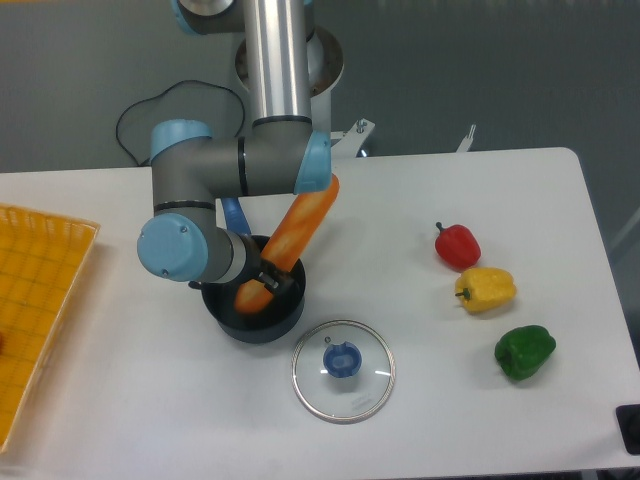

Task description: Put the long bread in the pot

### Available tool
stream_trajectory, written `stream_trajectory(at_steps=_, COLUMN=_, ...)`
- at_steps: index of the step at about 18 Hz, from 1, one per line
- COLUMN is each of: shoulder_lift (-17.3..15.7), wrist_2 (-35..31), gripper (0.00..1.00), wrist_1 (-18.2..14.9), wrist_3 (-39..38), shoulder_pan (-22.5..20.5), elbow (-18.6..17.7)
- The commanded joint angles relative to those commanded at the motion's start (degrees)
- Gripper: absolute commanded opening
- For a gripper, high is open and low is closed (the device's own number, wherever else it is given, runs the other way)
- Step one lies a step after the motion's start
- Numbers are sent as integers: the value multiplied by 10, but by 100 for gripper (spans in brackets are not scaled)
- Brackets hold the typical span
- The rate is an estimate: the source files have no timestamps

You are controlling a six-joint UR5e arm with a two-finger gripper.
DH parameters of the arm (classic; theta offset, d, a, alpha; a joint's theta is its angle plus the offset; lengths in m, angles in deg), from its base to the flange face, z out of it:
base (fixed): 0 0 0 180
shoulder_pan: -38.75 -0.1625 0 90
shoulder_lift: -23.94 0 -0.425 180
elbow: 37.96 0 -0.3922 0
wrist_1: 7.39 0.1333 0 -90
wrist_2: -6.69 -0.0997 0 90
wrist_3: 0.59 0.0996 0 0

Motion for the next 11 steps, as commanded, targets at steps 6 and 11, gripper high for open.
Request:
stream_trajectory(at_steps=6, shoulder_lift=-4, wrist_2=-3, gripper=96, wrist_1=1, wrist_3=-3, shoulder_pan=0, elbow=0)
stream_trajectory(at_steps=11, shoulder_lift=0, wrist_2=-5, gripper=82, wrist_1=1, wrist_3=-2, shoulder_pan=0, elbow=-2)
